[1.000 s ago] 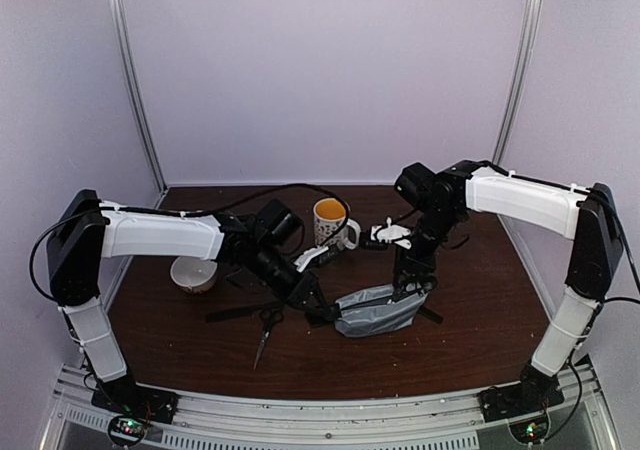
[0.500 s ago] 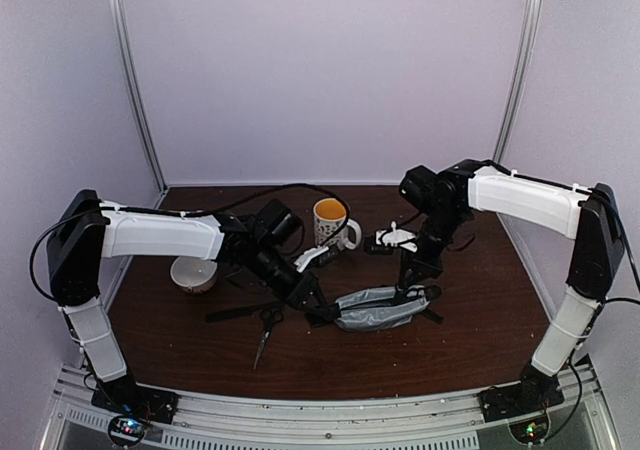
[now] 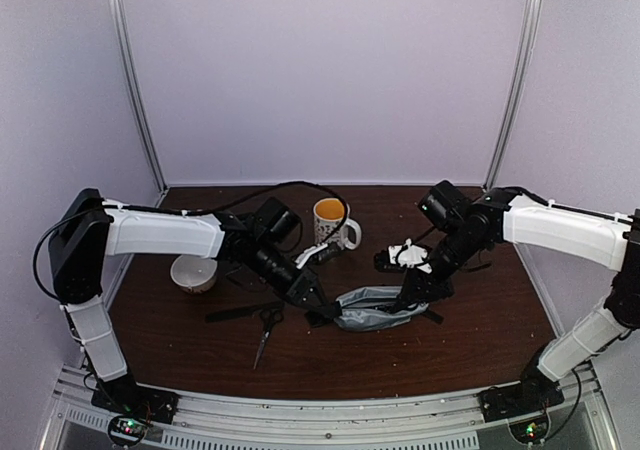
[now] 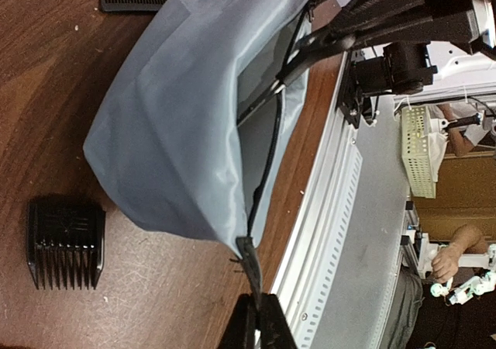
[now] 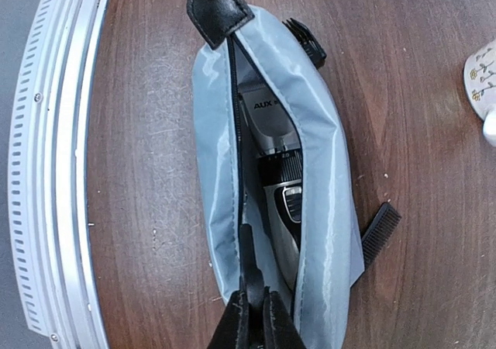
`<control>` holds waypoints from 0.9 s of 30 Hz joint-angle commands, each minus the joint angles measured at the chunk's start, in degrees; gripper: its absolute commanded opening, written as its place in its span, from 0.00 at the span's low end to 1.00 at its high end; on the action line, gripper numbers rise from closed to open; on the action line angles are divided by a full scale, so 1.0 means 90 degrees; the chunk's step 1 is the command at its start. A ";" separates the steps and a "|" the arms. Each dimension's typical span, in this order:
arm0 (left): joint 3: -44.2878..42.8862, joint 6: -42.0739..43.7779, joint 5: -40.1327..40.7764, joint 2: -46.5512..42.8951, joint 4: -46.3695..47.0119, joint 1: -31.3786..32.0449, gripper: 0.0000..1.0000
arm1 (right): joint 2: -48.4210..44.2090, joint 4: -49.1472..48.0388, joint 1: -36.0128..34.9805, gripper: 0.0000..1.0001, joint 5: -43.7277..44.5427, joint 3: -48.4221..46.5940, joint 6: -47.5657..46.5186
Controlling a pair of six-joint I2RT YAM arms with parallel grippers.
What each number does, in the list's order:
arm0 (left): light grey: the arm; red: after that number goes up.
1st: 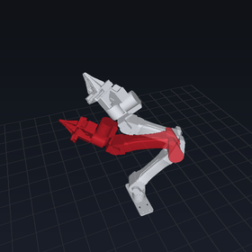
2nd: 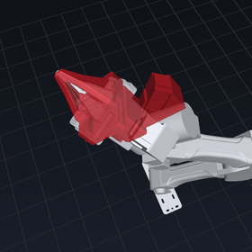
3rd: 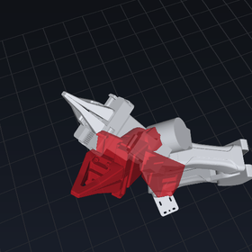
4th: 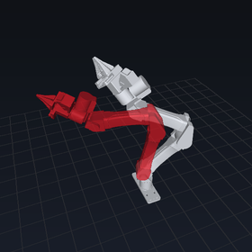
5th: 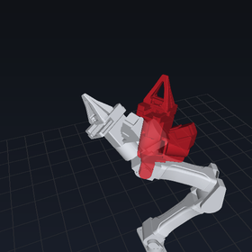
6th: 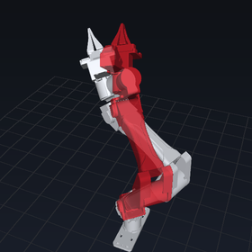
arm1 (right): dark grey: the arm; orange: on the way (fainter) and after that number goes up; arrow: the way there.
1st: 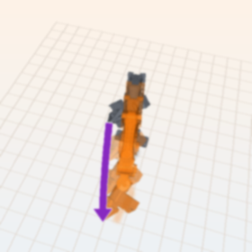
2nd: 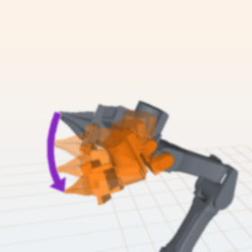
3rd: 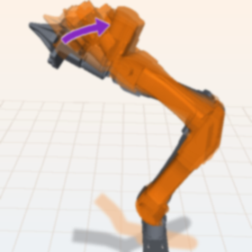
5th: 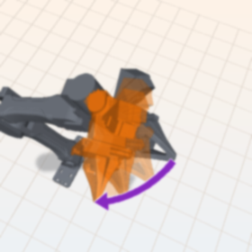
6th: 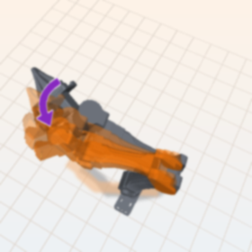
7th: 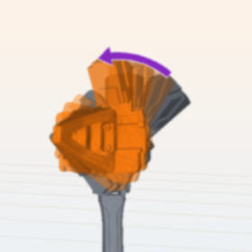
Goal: Sort the hair-cutting tools
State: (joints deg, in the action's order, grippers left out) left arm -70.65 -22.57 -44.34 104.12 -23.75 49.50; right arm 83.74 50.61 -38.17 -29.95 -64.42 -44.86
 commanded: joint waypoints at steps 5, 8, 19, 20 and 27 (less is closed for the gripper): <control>-0.0160 0.0124 -0.1018 0.0395 0.0087 -0.0167 0.00 | -0.0510 -0.1073 -0.0323 0.00 0.0456 0.0381 -0.0624; -0.0279 0.0203 -0.1045 0.0438 -0.0101 -0.0186 0.00 | -0.0630 -0.1424 -0.0348 0.00 0.0586 0.0549 -0.0778; -0.0441 0.0186 -0.0982 0.0471 -0.0378 -0.0304 0.00 | -0.0385 -0.1965 -0.0508 0.00 0.0745 0.0928 -0.1052; -0.0441 0.0179 -0.0975 0.0472 -0.0379 -0.0302 0.00 | -0.0381 -0.2025 -0.0534 0.00 0.0779 0.0985 -0.1051; -0.0421 0.0162 -0.0953 0.0468 -0.0386 -0.0343 0.00 | -0.0387 -0.2211 -0.0634 0.21 0.1249 0.1179 -0.0932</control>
State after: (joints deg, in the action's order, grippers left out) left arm -72.88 -21.96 -51.62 107.70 -27.57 46.89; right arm 80.07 33.50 -43.40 -22.94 -55.40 -53.76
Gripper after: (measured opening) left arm 0.027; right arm 0.188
